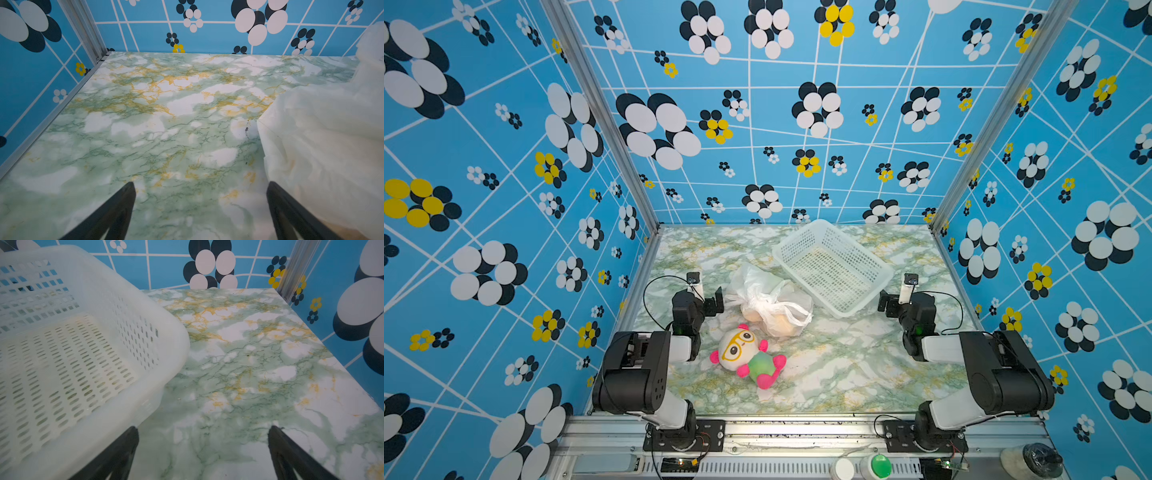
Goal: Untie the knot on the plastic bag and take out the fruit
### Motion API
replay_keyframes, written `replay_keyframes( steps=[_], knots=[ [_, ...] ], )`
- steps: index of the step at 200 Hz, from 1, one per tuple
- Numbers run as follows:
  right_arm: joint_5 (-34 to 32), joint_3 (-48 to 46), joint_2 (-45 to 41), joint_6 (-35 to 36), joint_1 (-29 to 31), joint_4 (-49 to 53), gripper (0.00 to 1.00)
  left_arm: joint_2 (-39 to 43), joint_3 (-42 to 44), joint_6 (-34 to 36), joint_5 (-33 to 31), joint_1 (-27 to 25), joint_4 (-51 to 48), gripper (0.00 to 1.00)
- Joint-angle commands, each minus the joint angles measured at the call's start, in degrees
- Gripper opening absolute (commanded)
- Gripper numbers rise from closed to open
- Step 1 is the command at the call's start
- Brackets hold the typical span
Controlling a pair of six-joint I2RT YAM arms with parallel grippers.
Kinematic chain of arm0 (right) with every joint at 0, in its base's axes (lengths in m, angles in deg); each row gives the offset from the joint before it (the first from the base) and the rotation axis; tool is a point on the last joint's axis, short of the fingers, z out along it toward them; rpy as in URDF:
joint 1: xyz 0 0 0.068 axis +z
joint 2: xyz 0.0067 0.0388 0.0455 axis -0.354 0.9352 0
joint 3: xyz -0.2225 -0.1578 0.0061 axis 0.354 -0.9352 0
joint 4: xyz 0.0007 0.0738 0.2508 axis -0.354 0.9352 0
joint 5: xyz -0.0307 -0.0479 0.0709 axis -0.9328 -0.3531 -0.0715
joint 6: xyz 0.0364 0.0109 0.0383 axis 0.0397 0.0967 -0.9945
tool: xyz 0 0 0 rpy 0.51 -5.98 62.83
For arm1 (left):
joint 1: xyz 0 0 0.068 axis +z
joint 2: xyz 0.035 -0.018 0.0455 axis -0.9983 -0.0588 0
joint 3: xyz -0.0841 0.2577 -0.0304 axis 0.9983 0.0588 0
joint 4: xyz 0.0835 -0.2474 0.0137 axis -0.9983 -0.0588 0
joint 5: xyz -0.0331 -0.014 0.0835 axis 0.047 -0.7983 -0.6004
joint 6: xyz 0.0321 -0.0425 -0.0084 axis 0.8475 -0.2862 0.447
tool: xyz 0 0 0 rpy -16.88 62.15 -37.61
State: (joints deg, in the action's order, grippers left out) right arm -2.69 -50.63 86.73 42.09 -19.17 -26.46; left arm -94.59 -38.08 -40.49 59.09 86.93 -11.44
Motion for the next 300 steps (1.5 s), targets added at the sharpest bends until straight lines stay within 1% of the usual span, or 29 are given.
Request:
replay_keyframes(
  steps=[1,154,173,187,196,206,215,228,237,248,255,267,275,286,292,296,300],
  knots=[
    [0.4,1.06,0.54,-0.89,-0.42,-1.62,0.99,-0.69,-1.4,0.9,0.77,-0.12,-0.29,0.99],
    [0.4,0.92,0.44,-0.71,-0.4,-1.78,0.99,-0.61,-1.27,0.98,0.66,-0.21,-0.32,0.99],
    [0.73,0.78,-0.73,-0.64,-0.37,-1.3,0.99,-0.58,-1.24,1.24,0.78,-0.32,-0.28,0.99],
    [-0.21,0.4,-2.98,-0.87,-0.33,-0.25,0.99,-0.12,-0.85,2.25,1.26,-0.79,0.35,0.99],
    [-2.26,-0.2,-5.85,-1.72,-0.33,1.68,0.99,2.43,-0.59,3.15,-0.04,-1.85,-1.26,0.99],
    [-6.1,-0.62,-10.11,-4.21,-0.33,5.62,0.99,7.51,-0.85,3.44,-6.68,-4.29,-6.35,0.99],
    [-9.57,-0.23,-14.32,-7.57,-0.33,11.92,0.99,12.37,-1.7,2.64,-13.0,-6.52,-12.19,0.99],
    [-10.5,-0.09,-19.05,-10.1,-0.33,17.55,0.99,18.78,-2.93,0.29,-16.6,-8.11,-20.11,0.99],
    [-9.99,-0.67,-21.33,-11.28,-0.34,18.7,0.99,22.34,-2.67,-1.4,-16.79,-8.52,-22.66,0.99],
    [-10.79,-0.99,-23.6,-12.95,-0.33,20.23,0.99,25.95,-0.65,-2.32,-16.13,-8.79,-21.59,0.99],
    [-12.01,-0.77,-25.22,-14.33,-0.35,22.09,0.99,28.27,0.97,-3.69,-15.67,-8.72,-20.14,0.99],
    [-15.21,0.24,-28.62,-18.27,-0.33,27.27,0.99,33.08,2.81,-8.27,-14.2,-8.45,-19.42,0.99],
    [-16.9,1.36,-31.34,-21.48,-0.33,32.47,0.99,37.0,2.4,-11.67,-13.57,-8.02,-23.51,0.99],
    [-18.24,3.1,-35.23,-25.78,-0.34,39.57,0.99,42.53,-0.62,-16.47,-14.84,-6.91,-35.28,0.99],
    [-17.89,3.97,-37.33,-27.73,-0.33,43.51,0.99,44.87,-2.17,-18.3,-15.4,-6.15,-40.64,0.99],
    [-17.09,4.22,-38.73,-28.1,-0.34,44.9,0.99,46.46,-2.84,-18.87,-15.25,-5.56,-42.89,0.99],
    [-16.63,3.73,-39.97,-28.3,-0.33,44.24,0.99,47.85,-3.29,-19.16,-14.31,-4.97,-44.5,0.99]
  ],
)
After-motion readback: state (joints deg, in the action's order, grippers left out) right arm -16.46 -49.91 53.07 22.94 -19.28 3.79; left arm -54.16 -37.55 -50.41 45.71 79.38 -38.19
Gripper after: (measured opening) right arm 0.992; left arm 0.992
